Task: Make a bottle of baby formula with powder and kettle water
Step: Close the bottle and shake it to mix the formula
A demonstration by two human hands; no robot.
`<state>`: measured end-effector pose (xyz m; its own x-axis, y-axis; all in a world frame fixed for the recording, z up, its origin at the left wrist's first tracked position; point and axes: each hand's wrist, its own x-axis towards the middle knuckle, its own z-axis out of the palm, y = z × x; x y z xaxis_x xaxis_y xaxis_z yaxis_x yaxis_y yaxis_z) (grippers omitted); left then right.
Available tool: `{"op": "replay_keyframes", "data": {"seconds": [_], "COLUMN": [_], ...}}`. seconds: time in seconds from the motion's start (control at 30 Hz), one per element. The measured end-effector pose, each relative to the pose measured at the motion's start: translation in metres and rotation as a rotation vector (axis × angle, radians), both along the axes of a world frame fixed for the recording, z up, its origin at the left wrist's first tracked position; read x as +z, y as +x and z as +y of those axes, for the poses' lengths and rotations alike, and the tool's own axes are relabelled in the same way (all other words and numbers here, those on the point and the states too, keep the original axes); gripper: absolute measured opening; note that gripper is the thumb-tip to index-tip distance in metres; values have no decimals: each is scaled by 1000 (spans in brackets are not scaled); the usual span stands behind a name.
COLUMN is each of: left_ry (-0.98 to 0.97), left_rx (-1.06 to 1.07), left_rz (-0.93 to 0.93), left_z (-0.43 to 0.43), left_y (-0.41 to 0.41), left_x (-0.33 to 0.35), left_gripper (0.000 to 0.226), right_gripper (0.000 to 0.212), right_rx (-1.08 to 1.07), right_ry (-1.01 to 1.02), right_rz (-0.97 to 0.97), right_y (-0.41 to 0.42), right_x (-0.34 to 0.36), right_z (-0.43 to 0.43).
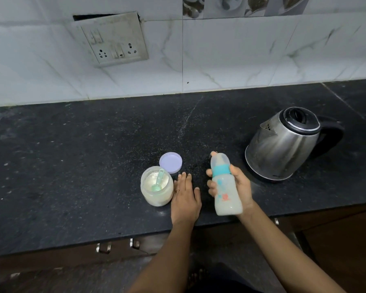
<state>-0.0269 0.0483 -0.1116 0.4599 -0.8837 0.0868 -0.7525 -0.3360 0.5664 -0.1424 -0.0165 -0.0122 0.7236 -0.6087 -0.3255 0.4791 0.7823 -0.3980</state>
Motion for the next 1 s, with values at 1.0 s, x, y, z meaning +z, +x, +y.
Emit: {"op": "replay_keyframes", "data": {"seconds": [1.0], "left_ry": [0], "left_rx": [-1], "left_rz": [25], "left_z": [2], "left_y": [-1], "left_x": [9], "left_gripper": [49], "right_gripper": [56], "right_rx": [7], "right_ry": [-150], "right_rz": [209], "right_y": [8], "right_x": [57], "right_z": [2]}}
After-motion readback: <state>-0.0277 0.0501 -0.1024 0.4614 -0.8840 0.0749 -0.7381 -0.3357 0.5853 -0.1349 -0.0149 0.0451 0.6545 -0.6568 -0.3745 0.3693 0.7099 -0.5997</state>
